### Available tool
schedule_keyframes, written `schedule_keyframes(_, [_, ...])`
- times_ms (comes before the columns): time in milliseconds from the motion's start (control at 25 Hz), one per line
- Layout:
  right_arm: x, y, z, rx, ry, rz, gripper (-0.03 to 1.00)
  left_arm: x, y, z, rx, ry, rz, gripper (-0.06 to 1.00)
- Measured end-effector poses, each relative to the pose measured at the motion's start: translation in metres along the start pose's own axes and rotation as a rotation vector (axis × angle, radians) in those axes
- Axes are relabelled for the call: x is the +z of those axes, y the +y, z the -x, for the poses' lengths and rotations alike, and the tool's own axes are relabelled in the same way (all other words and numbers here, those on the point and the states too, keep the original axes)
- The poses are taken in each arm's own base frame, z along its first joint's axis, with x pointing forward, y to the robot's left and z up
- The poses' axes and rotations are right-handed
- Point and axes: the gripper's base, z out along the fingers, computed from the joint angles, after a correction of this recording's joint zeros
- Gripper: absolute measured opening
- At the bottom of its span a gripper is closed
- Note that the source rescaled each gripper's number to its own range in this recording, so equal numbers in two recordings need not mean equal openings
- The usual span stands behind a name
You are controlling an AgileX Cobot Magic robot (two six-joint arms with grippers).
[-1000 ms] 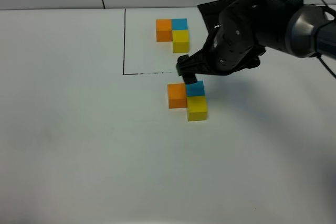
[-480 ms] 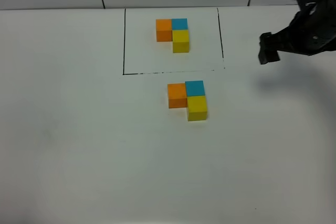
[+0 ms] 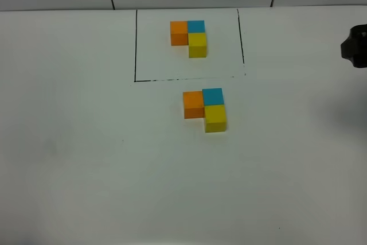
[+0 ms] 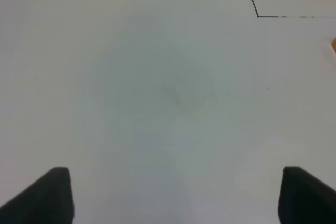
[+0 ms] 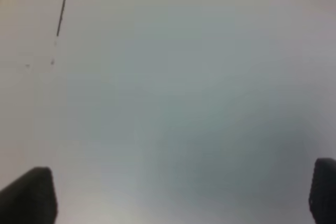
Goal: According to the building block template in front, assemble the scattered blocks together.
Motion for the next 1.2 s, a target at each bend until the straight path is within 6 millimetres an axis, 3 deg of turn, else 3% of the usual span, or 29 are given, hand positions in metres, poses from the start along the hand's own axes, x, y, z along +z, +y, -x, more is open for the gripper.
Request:
schedule_keyframes(280, [-0.083, 0.010, -0.047, 0.055, -0.082, -0.010, 0.97, 0.000, 0.000, 0.000, 0.000, 0.000, 0.000, 0.80])
schedule_keyframes(560, [-0.137, 0.019, -0.108, 0.078, -0.115, -0.028, 0.97, 0.000, 0.000, 0.000, 0.000, 0.000, 0.000, 0.80])
schedule_keyframes(880, [-0.153, 0.030, -0.168, 0.138, -0.193, 0.004, 0.97, 0.000, 0.000, 0.000, 0.000, 0.000, 0.000, 0.80])
schedule_keyframes(1200, [-0.155, 0.036, -0.205, 0.136, -0.300, 0.020, 0.97, 0.000, 0.000, 0.000, 0.000, 0.000, 0.000, 0.80])
